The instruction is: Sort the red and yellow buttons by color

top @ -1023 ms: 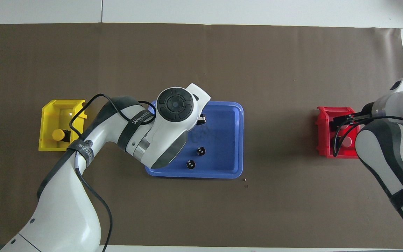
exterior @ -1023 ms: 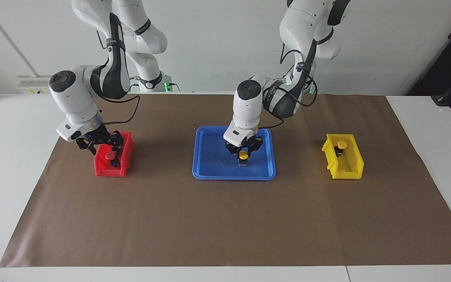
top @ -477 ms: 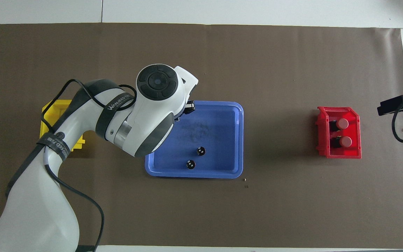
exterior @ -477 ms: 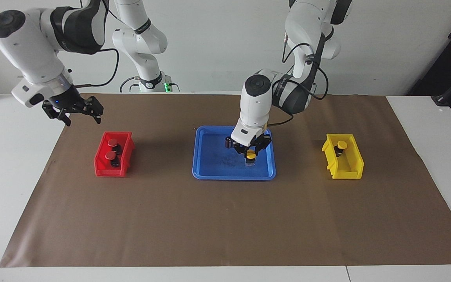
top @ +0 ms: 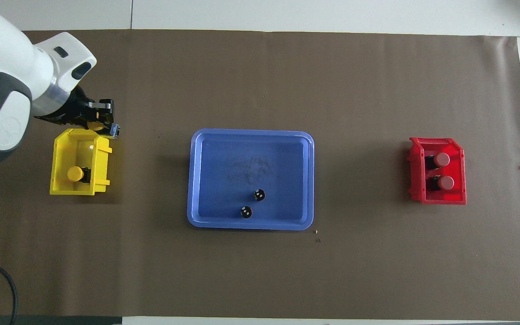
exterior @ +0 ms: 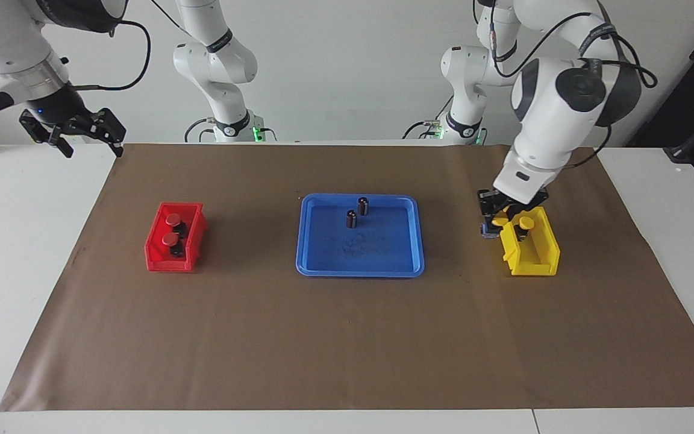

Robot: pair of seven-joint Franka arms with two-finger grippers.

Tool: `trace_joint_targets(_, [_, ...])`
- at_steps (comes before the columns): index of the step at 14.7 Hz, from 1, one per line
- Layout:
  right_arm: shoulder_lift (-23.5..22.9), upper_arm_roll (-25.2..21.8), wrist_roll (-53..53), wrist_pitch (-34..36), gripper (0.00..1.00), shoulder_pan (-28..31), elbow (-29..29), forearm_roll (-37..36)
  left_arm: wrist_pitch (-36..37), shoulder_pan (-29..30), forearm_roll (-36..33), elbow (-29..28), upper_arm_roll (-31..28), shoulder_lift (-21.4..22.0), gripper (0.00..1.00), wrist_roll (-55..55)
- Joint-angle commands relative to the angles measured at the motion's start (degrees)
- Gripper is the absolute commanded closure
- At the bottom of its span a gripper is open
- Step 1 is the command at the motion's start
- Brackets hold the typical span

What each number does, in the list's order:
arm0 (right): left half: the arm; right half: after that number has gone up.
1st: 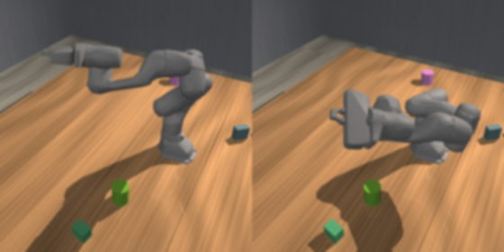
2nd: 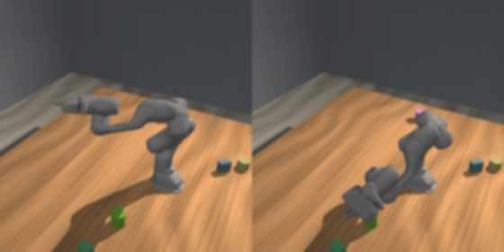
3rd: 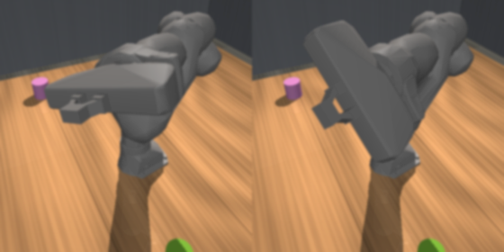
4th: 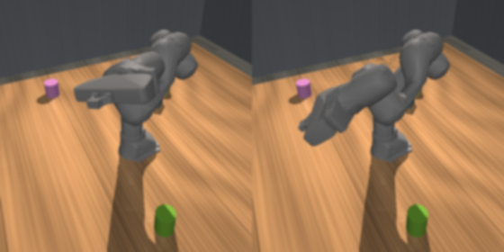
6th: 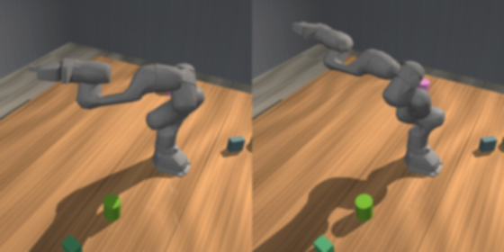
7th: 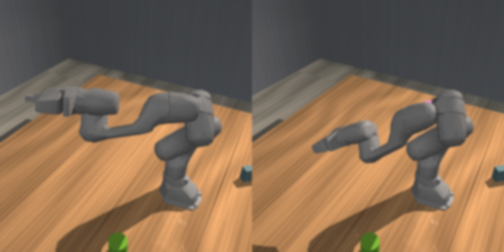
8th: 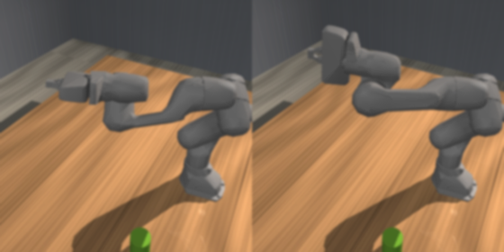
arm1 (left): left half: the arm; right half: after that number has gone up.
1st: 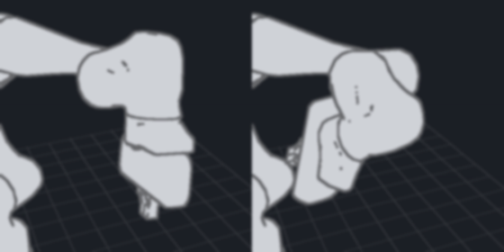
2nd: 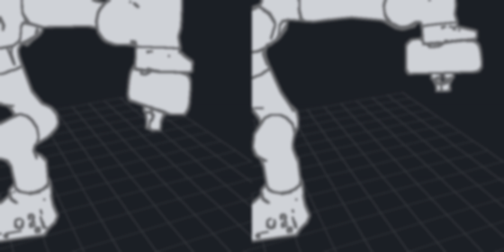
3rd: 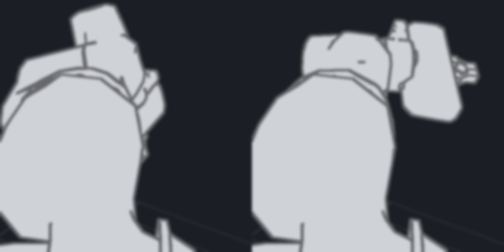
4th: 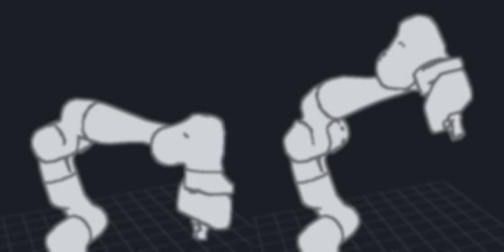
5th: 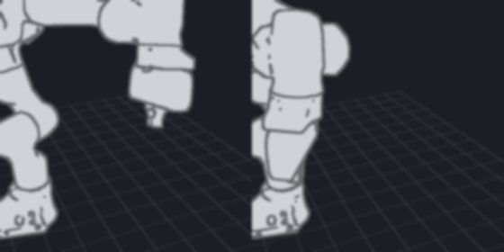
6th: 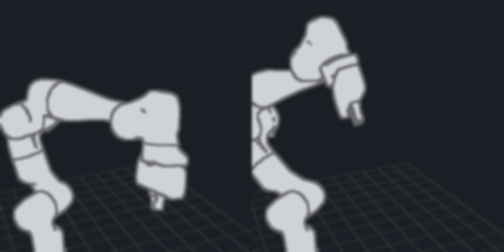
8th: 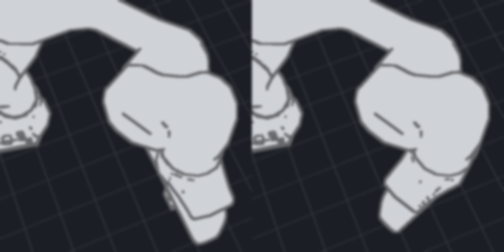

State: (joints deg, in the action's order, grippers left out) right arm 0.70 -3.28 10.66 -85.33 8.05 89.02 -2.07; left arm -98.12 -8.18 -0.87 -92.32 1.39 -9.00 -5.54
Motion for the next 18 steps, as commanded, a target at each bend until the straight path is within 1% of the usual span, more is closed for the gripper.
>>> trace_joint_targets(1, [2.02,-1.03,-1.96,-1.68,0.0,-1.2,3.0,-0.65,-3.81,5.09,1.22,-6.01,0.72,2.31,0.98,4.66])
trace_joint_targets(3, [1.58,-1.03,-1.87,-1.59,0.0,-1.02,3.18,-0.13,-10.39,7.11,1.22,-12.77,0.45,4.86,0.98,4.66])
trace_joint_targets(4, [1.41,-1.03,-1.87,-1.59,0.0,-1.54,3.01,-0.21,-12.69,7.29,1.22,-14.89,0.45,5.39,0.98,4.57])
trace_joint_targets(6, [1.41,-1.03,-1.87,-1.5,0.0,-1.72,2.92,-0.21,-14.9,7.56,1.22,-17.71,0.37,5.4,0.98,5.18])
trace_joint_targets(9, [1.41,-1.03,-1.96,-1.5,0.0,-1.72,3.0,-0.3,-20.17,8.26,1.13,-22.1,0.45,5.57,0.98,5.27])
trace_joint_targets(11, [1.41,-1.03,-2.04,-1.5,0.0,-1.9,3.0,-0.39,-25.87,8.26,1.13,-26.4,0.45,5.22,0.98,5.01])
trace_joint_targets(13, [1.41,-1.03,-2.04,-1.68,0.0,-1.9,3.0,-0.3,-30.53,8.35,1.13,-28.7,0.45,4.43,0.98,5.1])
trace_joint_targets(16, [1.41,-0.94,-2.04,-1.59,0.0,-1.81,3.27,-0.3,-33.18,8.35,1.13,-29.06,0.45,1.98,0.98,4.83])
trace_joint_targets(17, [1.49,-0.94,-1.96,-1.59,0.0,-1.81,3.27,-0.3,-33.8,8.44,1.13,-29.06,0.45,1.62,0.82,5.27])
trace_joint_targets(18, [1.49,-0.85,-1.96,-1.59,0.0,-2.07,3.36,-0.3,-34.15,8.44,1.13,-29.06,0.45,1.53,0.47,5.36])
